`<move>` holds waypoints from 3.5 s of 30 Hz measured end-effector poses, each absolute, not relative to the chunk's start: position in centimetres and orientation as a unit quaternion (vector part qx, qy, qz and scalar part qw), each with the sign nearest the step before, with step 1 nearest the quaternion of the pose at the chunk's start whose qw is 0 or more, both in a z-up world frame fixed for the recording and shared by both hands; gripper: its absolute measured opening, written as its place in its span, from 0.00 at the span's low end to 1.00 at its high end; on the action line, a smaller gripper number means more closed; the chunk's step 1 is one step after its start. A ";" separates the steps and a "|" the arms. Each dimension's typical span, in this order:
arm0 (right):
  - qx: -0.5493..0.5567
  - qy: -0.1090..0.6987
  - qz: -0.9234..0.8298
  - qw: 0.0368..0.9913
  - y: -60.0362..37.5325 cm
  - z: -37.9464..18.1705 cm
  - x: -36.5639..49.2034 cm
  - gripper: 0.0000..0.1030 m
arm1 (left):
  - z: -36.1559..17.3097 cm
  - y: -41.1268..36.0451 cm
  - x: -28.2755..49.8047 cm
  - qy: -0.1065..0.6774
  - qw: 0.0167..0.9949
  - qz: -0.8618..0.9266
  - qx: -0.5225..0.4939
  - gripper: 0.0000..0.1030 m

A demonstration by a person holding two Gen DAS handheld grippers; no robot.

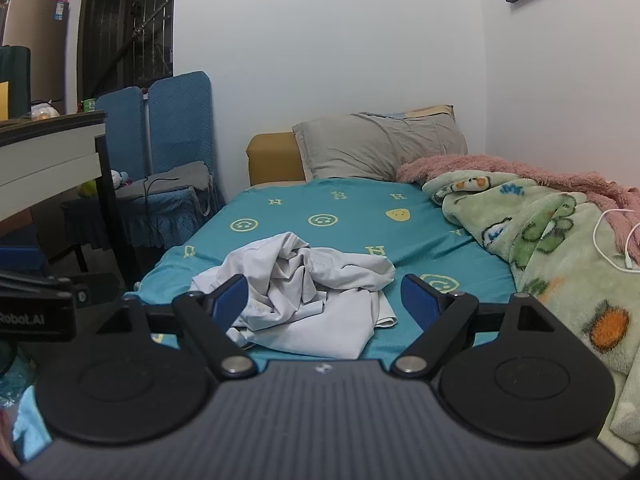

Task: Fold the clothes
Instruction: 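Move both grippers toward the crumpled white T-shirt on the bed, then grasp the white T-shirt with the left gripper and lift it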

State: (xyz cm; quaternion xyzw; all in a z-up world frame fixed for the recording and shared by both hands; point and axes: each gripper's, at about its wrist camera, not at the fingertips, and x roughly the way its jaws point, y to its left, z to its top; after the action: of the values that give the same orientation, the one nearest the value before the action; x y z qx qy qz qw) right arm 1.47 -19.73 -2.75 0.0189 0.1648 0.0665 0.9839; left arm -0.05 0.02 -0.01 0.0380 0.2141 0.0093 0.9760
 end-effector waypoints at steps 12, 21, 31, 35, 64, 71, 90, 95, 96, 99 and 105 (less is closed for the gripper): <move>0.020 0.159 0.060 0.985 -19.8 -3.0 0.9 0.82 | 0.1 -0.2 -0.4 0.212 0.976 0.013 0.037 1.00; 0.032 0.162 0.056 0.985 -19.8 -2.9 0.6 0.82 | -0.3 -0.7 -0.2 0.216 0.975 0.010 0.042 1.00; 0.043 0.165 0.052 0.984 -20.3 -2.7 0.7 0.82 | -0.7 -0.8 -0.1 0.223 0.974 0.000 0.036 1.00; 0.048 0.166 0.048 0.984 -20.6 -2.6 0.7 0.82 | -1.1 -0.8 0.1 0.227 0.973 -0.002 0.032 1.00; 0.147 0.193 -0.032 0.970 -26.1 -3.9 4.1 0.82 | -8.6 -4.2 18.6 0.338 0.939 -0.070 -0.014 0.96; 0.145 0.204 -0.029 0.968 -26.1 -6.2 8.4 0.82 | -11.8 -4.1 22.4 0.334 0.938 -0.087 0.020 0.21; 0.122 0.176 -0.007 0.977 -24.0 -4.2 5.0 0.82 | 3.0 10.2 3.5 0.209 0.957 -0.180 -0.087 0.04; 0.112 0.237 0.033 0.964 -22.7 -5.1 5.8 0.82 | 0.9 13.4 4.9 0.252 0.952 -0.118 -0.126 0.04; 0.113 0.259 0.046 0.958 -22.4 -5.6 6.1 0.82 | 0.7 13.9 5.2 0.256 0.951 -0.110 -0.136 0.04; 0.117 0.316 0.087 0.938 -21.4 -7.3 7.2 0.82 | 0.3 15.3 6.0 0.266 0.947 -0.091 -0.157 0.05; 0.017 0.361 0.111 0.926 -17.4 -9.9 9.0 0.82 | -2.0 16.5 8.2 0.309 0.941 -0.027 -0.133 0.06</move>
State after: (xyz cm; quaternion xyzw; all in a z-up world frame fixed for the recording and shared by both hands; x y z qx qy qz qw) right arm 9.04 -17.45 -9.90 0.0173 0.3612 0.1109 0.9257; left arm 8.22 16.50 -1.96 -0.1328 0.3095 -0.0274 0.9412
